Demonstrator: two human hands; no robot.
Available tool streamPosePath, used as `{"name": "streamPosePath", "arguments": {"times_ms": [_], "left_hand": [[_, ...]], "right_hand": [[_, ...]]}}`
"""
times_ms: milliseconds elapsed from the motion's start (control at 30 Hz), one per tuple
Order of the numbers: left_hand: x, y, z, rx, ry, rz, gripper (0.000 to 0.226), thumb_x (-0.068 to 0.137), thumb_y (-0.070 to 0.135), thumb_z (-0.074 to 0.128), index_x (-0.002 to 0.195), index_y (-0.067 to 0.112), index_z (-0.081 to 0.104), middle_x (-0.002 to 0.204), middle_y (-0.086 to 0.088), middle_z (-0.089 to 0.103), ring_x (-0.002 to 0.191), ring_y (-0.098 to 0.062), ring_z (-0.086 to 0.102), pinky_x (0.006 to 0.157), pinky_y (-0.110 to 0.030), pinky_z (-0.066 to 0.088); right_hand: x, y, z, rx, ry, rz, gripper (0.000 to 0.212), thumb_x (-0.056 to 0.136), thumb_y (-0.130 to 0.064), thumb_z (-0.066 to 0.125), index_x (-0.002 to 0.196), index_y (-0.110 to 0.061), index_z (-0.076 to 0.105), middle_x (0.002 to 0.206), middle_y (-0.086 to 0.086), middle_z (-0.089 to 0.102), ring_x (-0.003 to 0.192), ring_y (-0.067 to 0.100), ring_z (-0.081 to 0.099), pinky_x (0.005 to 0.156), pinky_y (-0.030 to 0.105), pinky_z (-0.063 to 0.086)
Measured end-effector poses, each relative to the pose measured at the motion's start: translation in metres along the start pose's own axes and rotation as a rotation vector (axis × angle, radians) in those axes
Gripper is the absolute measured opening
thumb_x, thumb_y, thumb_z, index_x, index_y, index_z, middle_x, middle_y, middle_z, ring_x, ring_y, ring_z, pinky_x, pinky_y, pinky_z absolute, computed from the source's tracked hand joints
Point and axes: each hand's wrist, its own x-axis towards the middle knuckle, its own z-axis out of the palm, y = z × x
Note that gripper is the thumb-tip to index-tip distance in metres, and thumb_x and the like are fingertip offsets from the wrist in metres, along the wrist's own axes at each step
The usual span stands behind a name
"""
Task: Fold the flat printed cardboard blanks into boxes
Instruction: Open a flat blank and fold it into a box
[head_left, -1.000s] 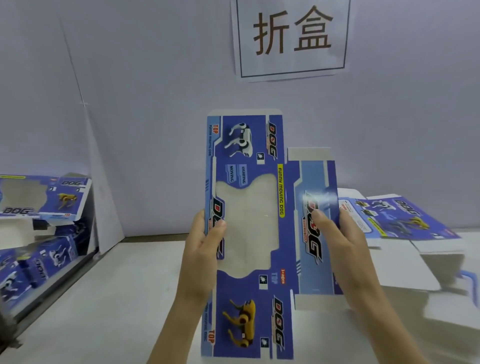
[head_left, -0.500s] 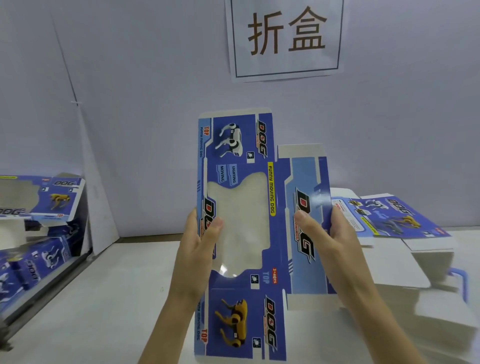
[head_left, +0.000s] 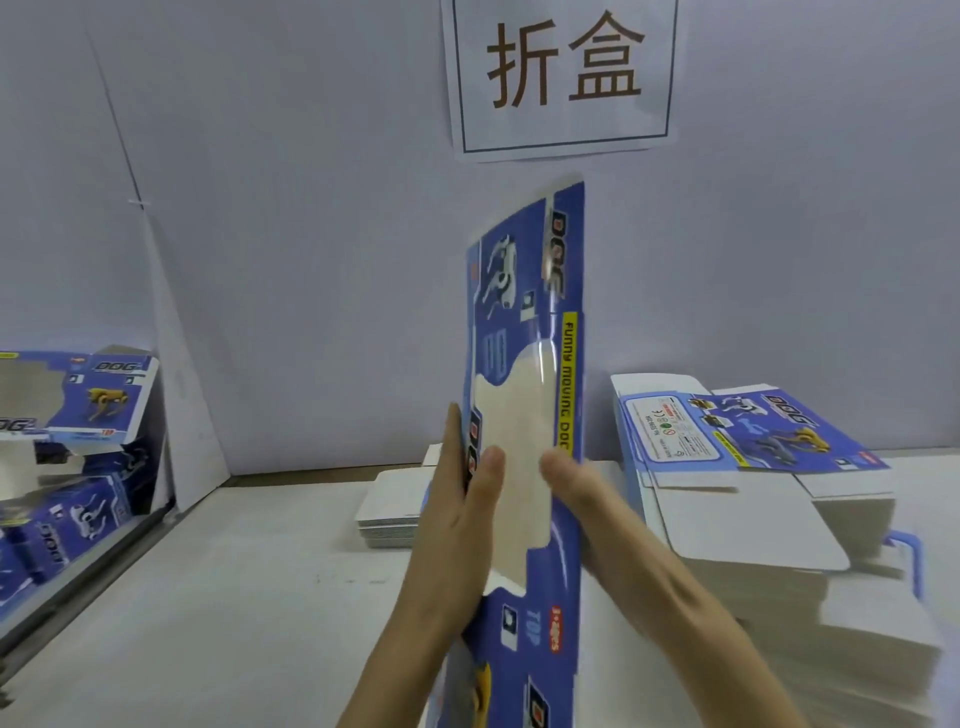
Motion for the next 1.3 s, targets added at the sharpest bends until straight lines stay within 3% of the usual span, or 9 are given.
{"name": "streamPosePath", "arguments": {"times_ms": [67, 167, 367, 500, 600, 667, 833, 1067, 1300], "left_hand": [[0.0, 0.001, 0.003, -0.061, -0.009, -0.047, 0.048, 0.086, 0.04, 0.065, 0.128, 0.037, 0.042, 0.128, -0.005, 0.059, 0.112, -0.015, 0.064, 0.087, -0.038, 0.056], [-0.004, 0.006, -0.019, -0.188, -0.023, -0.058, 0.077, 0.078, 0.052, 0.056, 0.14, 0.008, 0.046, 0.101, -0.031, 0.062, 0.076, -0.018, 0.072, 0.061, -0.032, 0.059], [-0.001, 0.013, -0.057, 0.033, -0.203, -0.179, 0.112, 0.029, 0.07, 0.085, 0.123, 0.021, 0.052, 0.104, -0.005, 0.073, 0.093, -0.026, 0.072, 0.067, -0.032, 0.058], [0.004, 0.008, -0.053, 0.034, 0.065, -0.117, 0.073, 0.043, 0.039, 0.093, 0.106, 0.028, 0.058, 0.09, 0.01, 0.075, 0.078, -0.012, 0.073, 0.054, -0.022, 0.056], [0.007, 0.002, -0.05, 0.026, 0.219, -0.085, 0.058, 0.042, 0.034, 0.082, 0.095, 0.028, 0.06, 0.076, 0.015, 0.074, 0.067, -0.006, 0.071, 0.046, -0.018, 0.052], [0.006, 0.003, -0.05, 0.031, 0.224, -0.092, 0.054, 0.045, 0.035, 0.08, 0.095, 0.028, 0.061, 0.079, 0.012, 0.074, 0.068, -0.009, 0.072, 0.049, -0.024, 0.055], [0.005, 0.007, -0.063, -0.047, 0.12, -0.171, 0.055, 0.055, 0.031, 0.076, 0.107, 0.027, 0.061, 0.097, 0.002, 0.076, 0.083, -0.023, 0.074, 0.069, -0.046, 0.059], [0.007, 0.005, -0.062, 0.018, 0.155, -0.119, 0.051, 0.054, 0.036, 0.076, 0.102, 0.031, 0.06, 0.091, 0.008, 0.076, 0.078, -0.018, 0.074, 0.061, -0.037, 0.059], [0.01, 0.0, -0.06, 0.093, 0.171, -0.063, 0.052, 0.056, 0.043, 0.074, 0.104, 0.031, 0.058, 0.096, 0.004, 0.075, 0.076, -0.012, 0.073, 0.054, -0.025, 0.057]], "right_hand": [[-0.003, -0.002, -0.003, -0.032, 0.024, -0.067, 0.064, 0.045, -0.07, 0.069, 0.099, -0.036, 0.063, 0.099, 0.001, 0.074, 0.087, 0.018, 0.073, 0.072, 0.028, 0.059], [-0.006, -0.006, -0.025, 0.065, 0.049, -0.088, 0.045, 0.053, -0.056, 0.069, 0.087, -0.028, 0.072, 0.083, 0.001, 0.076, 0.073, 0.018, 0.074, 0.06, 0.025, 0.057], [-0.005, 0.003, -0.045, 0.142, 0.116, -0.003, 0.011, 0.066, -0.046, 0.076, 0.072, -0.036, 0.076, 0.075, -0.001, 0.075, 0.065, 0.016, 0.073, 0.051, 0.024, 0.054], [0.0, 0.002, -0.048, 0.036, 0.165, -0.039, 0.026, 0.07, -0.055, 0.067, 0.087, -0.036, 0.075, 0.09, -0.001, 0.076, 0.081, 0.019, 0.074, 0.058, 0.021, 0.056], [0.001, 0.008, -0.046, 0.043, 0.219, -0.085, 0.034, 0.064, -0.054, 0.071, 0.09, -0.033, 0.075, 0.096, 0.003, 0.076, 0.087, 0.024, 0.074, 0.065, 0.033, 0.061], [0.004, 0.013, -0.045, 0.113, 0.266, -0.054, 0.035, 0.06, -0.049, 0.075, 0.086, -0.027, 0.076, 0.097, 0.007, 0.076, 0.089, 0.027, 0.073, 0.074, 0.043, 0.06], [0.003, 0.011, -0.048, 0.236, 0.16, 0.019, 0.026, 0.067, -0.049, 0.068, 0.082, -0.03, 0.077, 0.098, 0.006, 0.076, 0.086, 0.026, 0.074, 0.06, 0.033, 0.06], [0.005, 0.014, -0.045, 0.277, 0.221, -0.006, 0.02, 0.071, -0.044, 0.067, 0.079, -0.029, 0.077, 0.096, 0.008, 0.076, 0.083, 0.026, 0.074, 0.057, 0.031, 0.06], [0.002, 0.011, -0.04, 0.26, 0.296, 0.007, 0.041, 0.069, -0.047, 0.066, 0.099, -0.018, 0.067, 0.093, 0.006, 0.076, 0.079, 0.026, 0.074, 0.052, 0.029, 0.058]]}}
